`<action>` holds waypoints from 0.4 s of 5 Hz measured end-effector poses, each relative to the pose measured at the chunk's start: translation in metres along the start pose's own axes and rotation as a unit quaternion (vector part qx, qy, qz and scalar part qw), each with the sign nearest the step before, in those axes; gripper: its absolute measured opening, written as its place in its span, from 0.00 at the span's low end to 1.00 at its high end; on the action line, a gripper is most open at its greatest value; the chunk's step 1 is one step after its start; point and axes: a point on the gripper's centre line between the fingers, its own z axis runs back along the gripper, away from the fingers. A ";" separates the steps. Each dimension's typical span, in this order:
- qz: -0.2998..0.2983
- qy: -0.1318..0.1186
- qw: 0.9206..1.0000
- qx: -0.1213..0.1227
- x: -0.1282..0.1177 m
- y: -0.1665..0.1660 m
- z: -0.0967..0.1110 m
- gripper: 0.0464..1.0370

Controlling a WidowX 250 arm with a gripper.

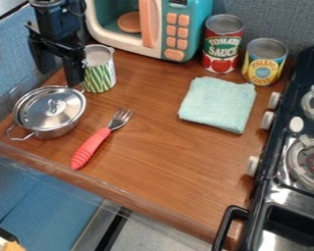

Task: Move the cloth to left corner side of the table

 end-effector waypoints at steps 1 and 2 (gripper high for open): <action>-0.001 0.015 1.000 -0.009 0.000 -0.003 -0.011 0.96; -0.053 0.005 0.998 0.014 0.033 -0.030 -0.006 0.96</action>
